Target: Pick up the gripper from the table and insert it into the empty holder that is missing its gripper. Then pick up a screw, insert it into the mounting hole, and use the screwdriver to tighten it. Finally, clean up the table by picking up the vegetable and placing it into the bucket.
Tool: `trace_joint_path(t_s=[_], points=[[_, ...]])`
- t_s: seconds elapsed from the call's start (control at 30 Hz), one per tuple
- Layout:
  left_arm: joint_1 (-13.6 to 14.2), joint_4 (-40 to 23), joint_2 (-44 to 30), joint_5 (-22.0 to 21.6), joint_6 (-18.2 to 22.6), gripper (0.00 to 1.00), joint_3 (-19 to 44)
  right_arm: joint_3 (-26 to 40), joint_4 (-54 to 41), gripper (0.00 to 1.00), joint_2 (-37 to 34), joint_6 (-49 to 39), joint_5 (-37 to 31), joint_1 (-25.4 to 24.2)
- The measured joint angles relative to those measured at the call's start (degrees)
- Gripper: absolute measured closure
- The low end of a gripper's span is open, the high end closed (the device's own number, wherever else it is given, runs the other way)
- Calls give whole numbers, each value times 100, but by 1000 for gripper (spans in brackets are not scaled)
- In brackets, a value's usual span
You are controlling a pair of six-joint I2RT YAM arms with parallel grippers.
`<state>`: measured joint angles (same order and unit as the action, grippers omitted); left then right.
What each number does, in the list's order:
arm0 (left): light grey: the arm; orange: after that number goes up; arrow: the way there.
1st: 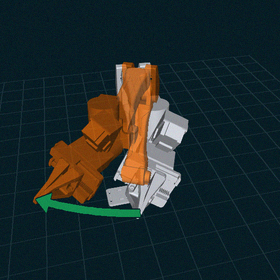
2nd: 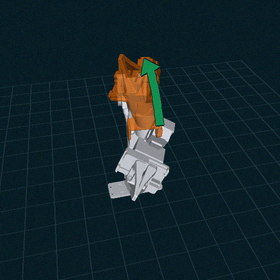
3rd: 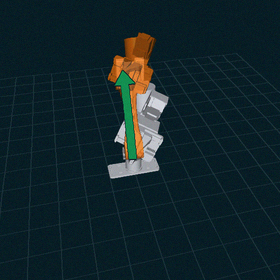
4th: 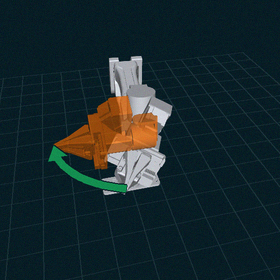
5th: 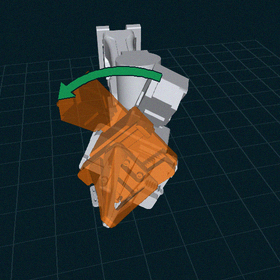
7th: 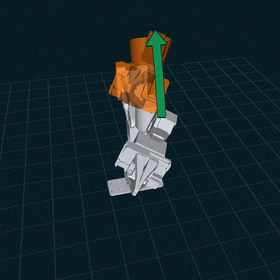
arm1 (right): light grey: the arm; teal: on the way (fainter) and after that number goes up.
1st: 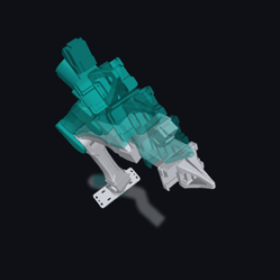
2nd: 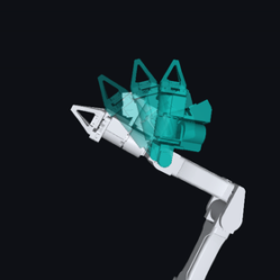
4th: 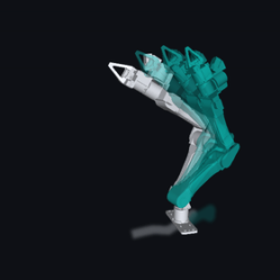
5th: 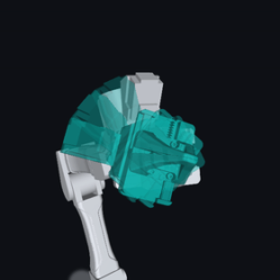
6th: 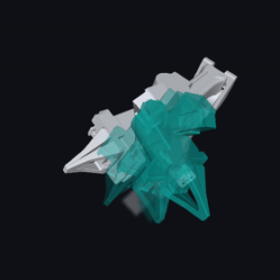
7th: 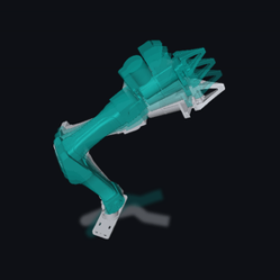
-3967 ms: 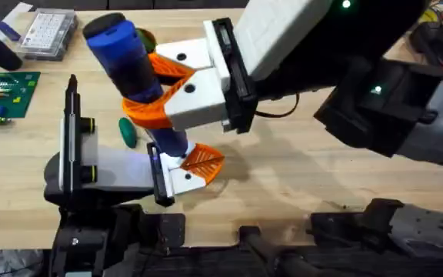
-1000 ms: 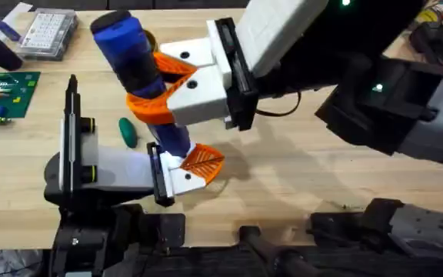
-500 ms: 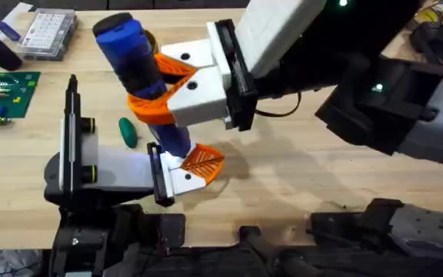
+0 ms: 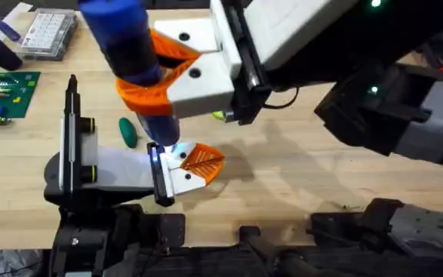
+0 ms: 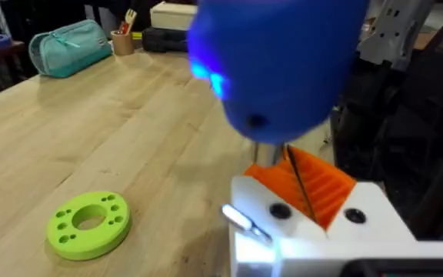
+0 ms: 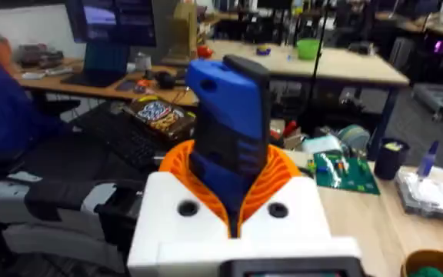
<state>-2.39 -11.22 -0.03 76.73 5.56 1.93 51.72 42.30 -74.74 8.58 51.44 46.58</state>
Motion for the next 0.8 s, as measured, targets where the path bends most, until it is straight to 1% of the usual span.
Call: trace_joint_path(t_s=[0.37,0.53,0.8], points=[[0,0,0,0,1,987,0,373,47,976,0,255,11,-151],[0,0,0,0,2,987,0,393,-238,976,-1,357,10,-351],[0,1,0,0,1,987,0,396,-305,976,-1,149,141,-412]])
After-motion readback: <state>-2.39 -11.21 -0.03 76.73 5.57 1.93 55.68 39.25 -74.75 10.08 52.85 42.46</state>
